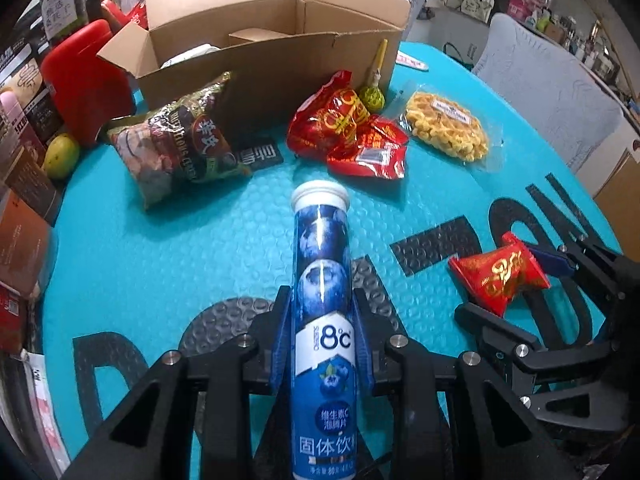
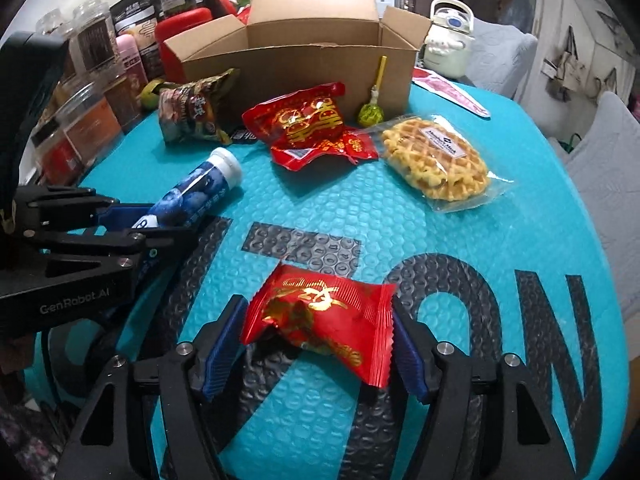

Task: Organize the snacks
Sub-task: 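Lift and carry the blue tube and red packet over the cardboard box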

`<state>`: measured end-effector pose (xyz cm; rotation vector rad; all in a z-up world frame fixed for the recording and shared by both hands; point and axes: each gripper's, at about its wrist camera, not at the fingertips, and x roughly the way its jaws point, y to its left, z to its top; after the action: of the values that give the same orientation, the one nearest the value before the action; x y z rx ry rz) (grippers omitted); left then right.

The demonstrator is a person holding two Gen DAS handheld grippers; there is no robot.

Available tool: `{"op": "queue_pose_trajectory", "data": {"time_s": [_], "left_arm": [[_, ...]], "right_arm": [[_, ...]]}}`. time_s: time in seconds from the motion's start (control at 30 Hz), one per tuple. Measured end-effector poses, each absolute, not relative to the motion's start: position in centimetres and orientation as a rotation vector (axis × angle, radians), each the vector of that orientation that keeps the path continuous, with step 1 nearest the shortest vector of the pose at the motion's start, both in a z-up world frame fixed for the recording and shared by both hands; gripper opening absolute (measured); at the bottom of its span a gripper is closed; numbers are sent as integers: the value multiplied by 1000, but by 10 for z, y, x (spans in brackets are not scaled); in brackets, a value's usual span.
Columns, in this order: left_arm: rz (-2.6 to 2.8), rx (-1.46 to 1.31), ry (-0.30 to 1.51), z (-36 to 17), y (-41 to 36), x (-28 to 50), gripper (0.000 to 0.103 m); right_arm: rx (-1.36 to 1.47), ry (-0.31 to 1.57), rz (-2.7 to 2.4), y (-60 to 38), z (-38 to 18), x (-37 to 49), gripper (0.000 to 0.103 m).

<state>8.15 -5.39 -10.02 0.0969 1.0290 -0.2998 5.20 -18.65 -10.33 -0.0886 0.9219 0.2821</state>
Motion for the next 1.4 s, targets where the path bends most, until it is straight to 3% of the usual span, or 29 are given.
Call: {"op": "queue_pose_trajectory", "data": {"time_s": [0.07,0.23,0.73,1.4], "left_arm": [[-302,84,1025,-100,-52,82,28],[-310,60,1030,-98,-47,81,28],[-333,4,1019,-68,-23,54,28],[-321,-7,832,6,-7,47,28]], "right_arm": [[-87,914,254,-188,-103,53,57],[-62,909,265,-193,-101,54,52],[9,901,386,-178,-82,44,51],[-42,730,478,-153,-7,56,51]]}}
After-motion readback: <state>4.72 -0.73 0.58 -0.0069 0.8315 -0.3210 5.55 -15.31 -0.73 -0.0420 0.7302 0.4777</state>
